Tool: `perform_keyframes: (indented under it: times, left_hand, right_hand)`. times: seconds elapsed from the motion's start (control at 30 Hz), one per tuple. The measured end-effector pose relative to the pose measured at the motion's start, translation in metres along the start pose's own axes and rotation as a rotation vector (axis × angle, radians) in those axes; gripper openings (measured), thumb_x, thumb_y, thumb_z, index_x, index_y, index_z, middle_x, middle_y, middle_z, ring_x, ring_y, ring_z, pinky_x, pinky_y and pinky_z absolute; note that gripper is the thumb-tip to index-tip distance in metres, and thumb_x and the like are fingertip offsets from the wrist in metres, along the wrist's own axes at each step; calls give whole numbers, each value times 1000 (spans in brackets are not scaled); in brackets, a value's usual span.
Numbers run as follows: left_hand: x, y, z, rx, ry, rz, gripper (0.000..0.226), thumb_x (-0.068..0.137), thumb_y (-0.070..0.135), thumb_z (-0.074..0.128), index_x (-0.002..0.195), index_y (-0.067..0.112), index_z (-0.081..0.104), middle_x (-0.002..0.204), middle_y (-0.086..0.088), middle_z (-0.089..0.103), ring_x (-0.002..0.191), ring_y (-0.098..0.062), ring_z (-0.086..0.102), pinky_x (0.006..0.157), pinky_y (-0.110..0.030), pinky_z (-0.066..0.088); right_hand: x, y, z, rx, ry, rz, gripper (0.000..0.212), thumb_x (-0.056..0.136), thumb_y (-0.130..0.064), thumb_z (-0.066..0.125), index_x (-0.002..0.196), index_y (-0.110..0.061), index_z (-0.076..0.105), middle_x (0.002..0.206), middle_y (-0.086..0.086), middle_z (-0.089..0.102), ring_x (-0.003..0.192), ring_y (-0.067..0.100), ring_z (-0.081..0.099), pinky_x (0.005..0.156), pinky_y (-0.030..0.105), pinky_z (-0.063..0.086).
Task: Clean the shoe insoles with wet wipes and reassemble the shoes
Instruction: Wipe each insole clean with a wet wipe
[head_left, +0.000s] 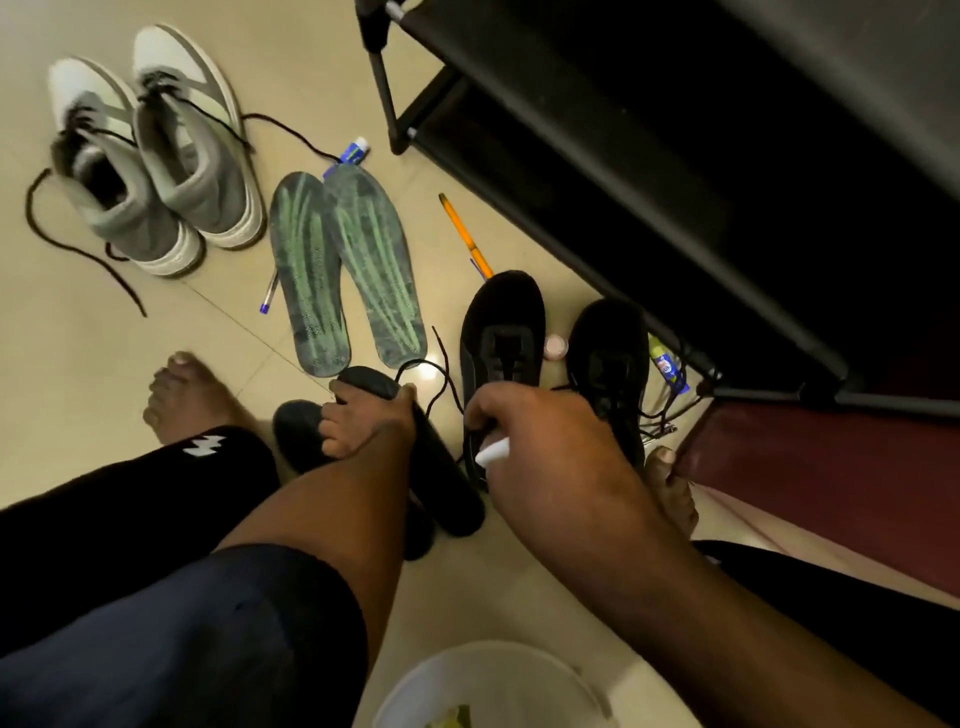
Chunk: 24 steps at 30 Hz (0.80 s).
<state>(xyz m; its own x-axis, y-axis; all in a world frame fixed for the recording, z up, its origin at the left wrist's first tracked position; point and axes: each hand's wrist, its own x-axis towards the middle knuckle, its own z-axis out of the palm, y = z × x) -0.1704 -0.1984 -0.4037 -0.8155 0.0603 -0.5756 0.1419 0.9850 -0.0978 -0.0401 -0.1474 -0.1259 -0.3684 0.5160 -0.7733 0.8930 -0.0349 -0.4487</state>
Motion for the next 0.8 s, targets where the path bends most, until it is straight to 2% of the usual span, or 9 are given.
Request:
perform_keyframes:
  times: [0.1,0.23,0.33,0.4,0.47,0.6,0.73,0.8]
  left_hand:
    - [-13,0,-5,-73,13,-19,89,81,47,70,153,19,23,141,-19,42,127,-37,41,106,-47,31]
    - [-48,8,-48,-274,19,212,99,80,52,69,156,20,16,146,-21,30,132,-41,39,116,-52,23]
    - [-85,13,-109,-510,41,390,98,81,45,71,158,21,15,147,-16,24,134,-39,33,112,-45,31]
    - [-116,12,-158,-585,46,529,95,81,43,71,157,23,17,144,-14,25,133,-38,34,109,-42,34]
    - [-142,10,-203,-666,36,635,93,78,43,73,155,25,24,142,-13,28,131,-36,38,108,-40,36]
    - [-184,-12,-266,-741,-61,838,97,67,46,82,147,27,31,133,-3,45,118,-22,51,102,-40,49]
    - [-196,-39,-274,-824,-204,806,105,54,56,83,143,35,31,128,0,55,110,-21,61,88,-45,58]
    - [-200,-40,-270,-881,-280,760,103,60,52,87,144,35,30,129,1,54,110,-21,61,84,-44,59]
  right_hand:
    - [0,-7,3,-1,27,-51,33,86,1,57,112,-20,62,108,1,64,98,17,61,85,31,53]
    - [2,2,1,9,268,-112,37,81,0,60,104,-29,66,100,-3,67,91,15,62,76,26,52]
    - [-6,5,-17,105,439,-121,20,77,-3,67,86,-21,69,88,-3,68,82,15,63,65,24,51]
    - [-24,5,-26,230,432,-132,18,74,-2,73,77,-20,70,78,-3,67,70,11,61,57,22,48]
    - [-42,2,-32,379,407,-207,21,70,0,76,73,-21,70,71,-1,68,64,12,62,60,26,49]
    - [-77,-11,-43,647,346,-369,27,72,7,74,74,-20,71,82,0,72,78,16,66,72,33,54]
    - [-93,-18,-42,692,173,-382,20,78,6,70,84,-13,70,85,0,70,83,18,68,75,43,58]
    - [-91,-21,-40,750,191,-358,17,81,7,67,91,-7,68,82,4,68,76,17,67,66,38,59]
